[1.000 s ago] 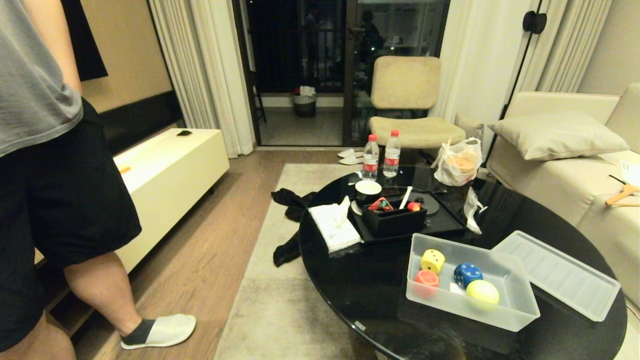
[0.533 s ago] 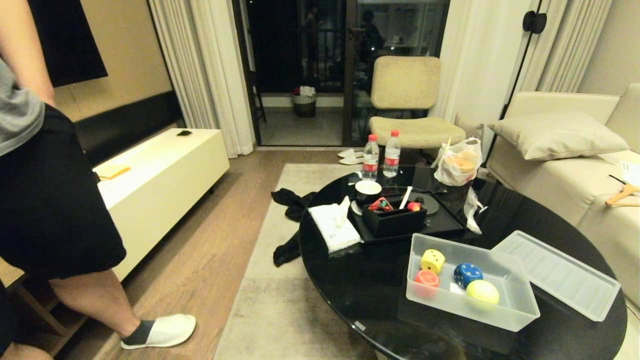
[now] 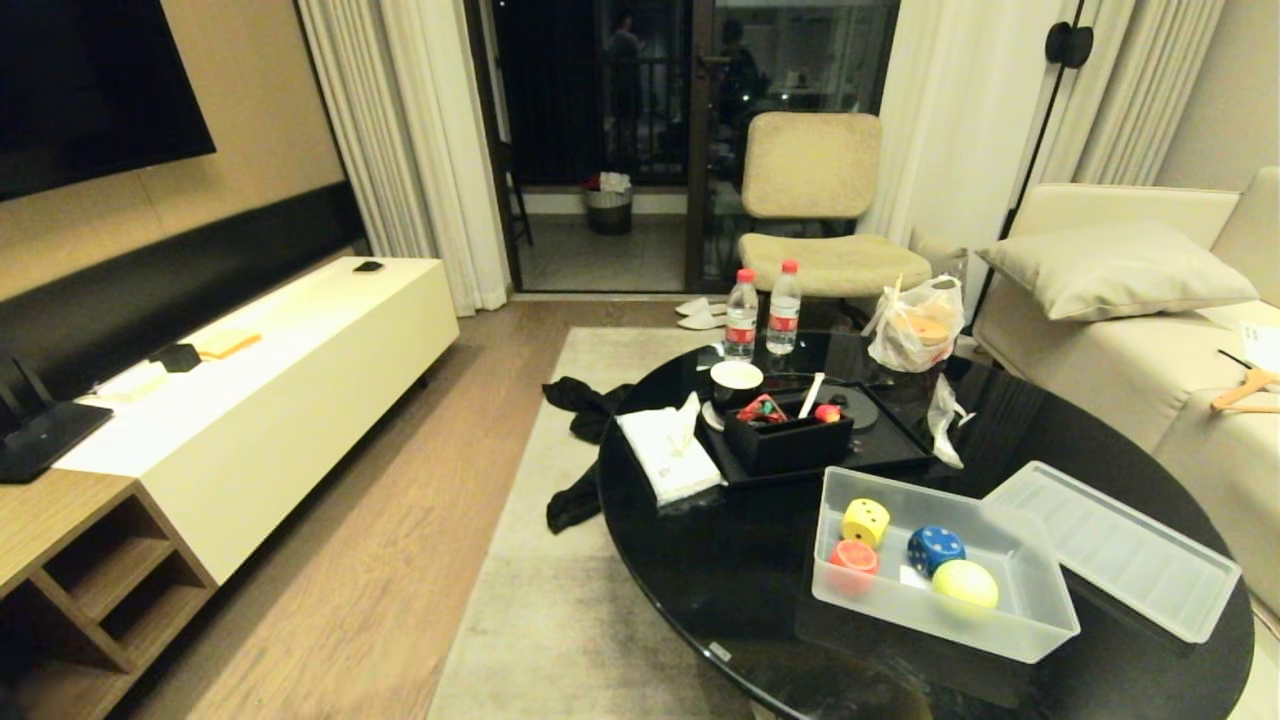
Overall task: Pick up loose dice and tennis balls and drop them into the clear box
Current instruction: Find toys out of the box
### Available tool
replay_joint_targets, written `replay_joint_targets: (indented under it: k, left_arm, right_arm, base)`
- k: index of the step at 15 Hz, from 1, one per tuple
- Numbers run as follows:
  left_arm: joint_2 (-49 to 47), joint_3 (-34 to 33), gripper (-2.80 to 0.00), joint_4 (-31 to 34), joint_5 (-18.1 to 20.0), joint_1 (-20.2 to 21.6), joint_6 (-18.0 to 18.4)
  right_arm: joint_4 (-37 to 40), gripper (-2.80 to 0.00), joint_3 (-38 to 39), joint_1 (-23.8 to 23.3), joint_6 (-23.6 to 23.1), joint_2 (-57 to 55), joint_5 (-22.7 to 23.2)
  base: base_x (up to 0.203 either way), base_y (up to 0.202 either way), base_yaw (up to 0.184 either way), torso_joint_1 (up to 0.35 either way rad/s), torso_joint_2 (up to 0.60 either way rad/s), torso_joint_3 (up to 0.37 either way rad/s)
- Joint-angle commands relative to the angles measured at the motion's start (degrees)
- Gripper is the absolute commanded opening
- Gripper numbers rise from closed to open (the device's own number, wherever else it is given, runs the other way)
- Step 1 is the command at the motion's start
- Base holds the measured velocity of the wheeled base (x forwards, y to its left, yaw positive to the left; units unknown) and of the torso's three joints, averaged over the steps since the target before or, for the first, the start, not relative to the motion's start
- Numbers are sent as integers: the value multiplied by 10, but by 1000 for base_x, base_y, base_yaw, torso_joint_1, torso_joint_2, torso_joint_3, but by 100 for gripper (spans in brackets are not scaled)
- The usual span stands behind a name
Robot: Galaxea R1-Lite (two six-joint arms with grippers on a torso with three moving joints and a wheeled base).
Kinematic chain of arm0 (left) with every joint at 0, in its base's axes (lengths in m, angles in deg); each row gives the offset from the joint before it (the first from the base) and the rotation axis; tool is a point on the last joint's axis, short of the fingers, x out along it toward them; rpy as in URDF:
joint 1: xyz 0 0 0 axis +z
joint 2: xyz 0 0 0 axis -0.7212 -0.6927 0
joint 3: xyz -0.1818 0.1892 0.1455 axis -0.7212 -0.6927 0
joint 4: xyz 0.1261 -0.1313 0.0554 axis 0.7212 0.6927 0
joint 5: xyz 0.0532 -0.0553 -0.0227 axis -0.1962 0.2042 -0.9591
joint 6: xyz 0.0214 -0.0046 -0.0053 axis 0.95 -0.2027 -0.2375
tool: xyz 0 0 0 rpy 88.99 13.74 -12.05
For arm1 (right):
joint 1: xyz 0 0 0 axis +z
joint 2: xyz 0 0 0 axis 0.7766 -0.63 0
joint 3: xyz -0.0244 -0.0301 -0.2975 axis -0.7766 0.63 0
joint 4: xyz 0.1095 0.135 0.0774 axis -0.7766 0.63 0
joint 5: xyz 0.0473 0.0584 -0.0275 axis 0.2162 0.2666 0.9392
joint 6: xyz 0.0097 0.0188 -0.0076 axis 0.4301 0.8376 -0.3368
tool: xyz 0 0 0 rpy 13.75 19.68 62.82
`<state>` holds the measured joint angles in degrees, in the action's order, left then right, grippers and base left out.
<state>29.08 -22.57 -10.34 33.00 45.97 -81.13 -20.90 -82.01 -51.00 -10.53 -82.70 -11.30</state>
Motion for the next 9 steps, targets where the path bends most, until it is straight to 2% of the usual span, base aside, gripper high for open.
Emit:
replay_joint_targets:
  k: [1, 9]
  left_arm:
    - [-1, -2, -280, 0, 0, 0, 0]
    - [-1, -2, -280, 0, 0, 0, 0]
  right_arm:
    - [-1, -280, 1, 0, 9, 0, -2]
    - [-2, -280, 1, 0, 15, 0, -3]
  base:
    - [0, 0, 0, 0, 0, 0]
    - [0, 0, 0, 0, 0, 0]
